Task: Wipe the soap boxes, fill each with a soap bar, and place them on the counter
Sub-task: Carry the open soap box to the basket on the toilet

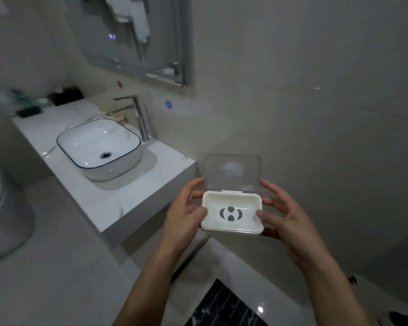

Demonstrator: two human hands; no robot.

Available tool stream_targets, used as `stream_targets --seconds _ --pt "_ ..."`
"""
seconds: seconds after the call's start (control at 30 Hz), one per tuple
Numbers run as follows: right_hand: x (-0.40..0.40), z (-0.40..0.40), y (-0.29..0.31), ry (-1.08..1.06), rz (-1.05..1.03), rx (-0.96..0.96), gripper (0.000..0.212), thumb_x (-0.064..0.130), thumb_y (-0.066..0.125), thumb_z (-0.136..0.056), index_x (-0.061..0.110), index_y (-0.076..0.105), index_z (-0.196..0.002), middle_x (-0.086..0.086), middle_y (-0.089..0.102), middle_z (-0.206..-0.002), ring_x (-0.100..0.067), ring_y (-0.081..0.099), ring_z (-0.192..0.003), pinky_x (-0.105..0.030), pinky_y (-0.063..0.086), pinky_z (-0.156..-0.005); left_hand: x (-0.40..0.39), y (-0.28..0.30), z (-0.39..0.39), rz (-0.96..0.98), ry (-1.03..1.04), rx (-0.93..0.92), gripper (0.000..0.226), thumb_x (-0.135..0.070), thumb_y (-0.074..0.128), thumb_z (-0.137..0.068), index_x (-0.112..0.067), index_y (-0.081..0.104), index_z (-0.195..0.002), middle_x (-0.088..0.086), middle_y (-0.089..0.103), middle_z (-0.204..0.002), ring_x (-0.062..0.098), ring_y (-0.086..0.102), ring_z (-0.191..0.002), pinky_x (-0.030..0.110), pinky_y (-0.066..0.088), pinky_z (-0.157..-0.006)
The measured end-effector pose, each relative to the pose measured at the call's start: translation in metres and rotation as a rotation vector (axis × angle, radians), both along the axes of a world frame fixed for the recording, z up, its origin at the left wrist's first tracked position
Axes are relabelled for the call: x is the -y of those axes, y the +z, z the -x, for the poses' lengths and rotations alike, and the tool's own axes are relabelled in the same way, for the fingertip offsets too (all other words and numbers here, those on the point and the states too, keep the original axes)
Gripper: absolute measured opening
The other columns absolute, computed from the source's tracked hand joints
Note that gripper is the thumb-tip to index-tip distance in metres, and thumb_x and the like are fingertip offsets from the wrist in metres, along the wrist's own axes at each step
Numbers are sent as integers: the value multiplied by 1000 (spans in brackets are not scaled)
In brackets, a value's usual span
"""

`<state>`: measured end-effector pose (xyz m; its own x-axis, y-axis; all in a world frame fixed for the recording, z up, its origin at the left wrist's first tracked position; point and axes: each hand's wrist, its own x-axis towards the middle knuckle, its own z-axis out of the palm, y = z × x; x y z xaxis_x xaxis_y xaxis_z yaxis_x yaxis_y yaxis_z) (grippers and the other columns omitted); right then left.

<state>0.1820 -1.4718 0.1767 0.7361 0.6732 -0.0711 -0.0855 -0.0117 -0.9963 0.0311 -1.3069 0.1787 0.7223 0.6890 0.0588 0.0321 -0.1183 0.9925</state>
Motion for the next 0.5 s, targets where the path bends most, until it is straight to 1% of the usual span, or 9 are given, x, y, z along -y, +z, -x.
stream_targets --seconds 0.07,0.13,0.23,0.27,0.37,0.43,0.5 --pt "-31 7 -2 49 6 -5 68 -10 64 -86 44 63 -127 0 72 -106 -23 71 -93 -34 58 -63 -23 -4 17 3 51 -16 68 -12 52 -68 -41 55 -129 -6 69 -109 20 69 -84 20 50 -64" --pt "-62 13 -4 107 17 -4 68 -10 64 -86 43 62 -128 1 73 -103 -21 72 -90 -33 58 -63 -44 -8 33 19 109 -21 68 -11 51 -67 -41 55 -128 -9 69 -106 16 68 -81 22 51 -64" --pt "-110 21 -9 208 33 -6 68 -11 64 -86 41 62 -129 4 73 -100 -17 72 -85 -34 58 -62 -72 -14 57 50 201 -27 68 -10 51 -70 -40 55 -130 -11 69 -106 15 70 -85 31 58 -67" --pt "-127 24 -12 249 36 -6 67 -11 64 -85 41 63 -128 4 73 -99 -16 73 -84 -34 58 -62 -82 -15 66 56 236 -34 67 -10 51 -71 -42 55 -130 -11 68 -106 15 70 -86 32 59 -67" --pt "-184 35 -17 374 42 -9 66 -11 64 -86 44 64 -123 1 72 -103 -15 73 -84 -33 58 -62 -113 -18 90 68 375 -58 66 -11 50 -71 -44 57 -128 -8 68 -105 12 70 -81 23 55 -61" --pt "-223 44 -19 463 45 -8 66 -10 64 -87 47 65 -121 -2 70 -106 -16 72 -84 -33 59 -63 -135 -19 105 63 474 -76 65 -13 51 -71 -41 57 -129 -5 68 -107 14 68 -76 24 55 -60" --pt "-262 51 -19 556 47 -8 65 -9 63 -88 46 65 -121 -4 71 -109 -18 72 -87 -36 59 -65 -158 -20 118 41 561 -85 65 -13 52 -71 -38 57 -130 -2 67 -107 16 64 -71 27 55 -66"
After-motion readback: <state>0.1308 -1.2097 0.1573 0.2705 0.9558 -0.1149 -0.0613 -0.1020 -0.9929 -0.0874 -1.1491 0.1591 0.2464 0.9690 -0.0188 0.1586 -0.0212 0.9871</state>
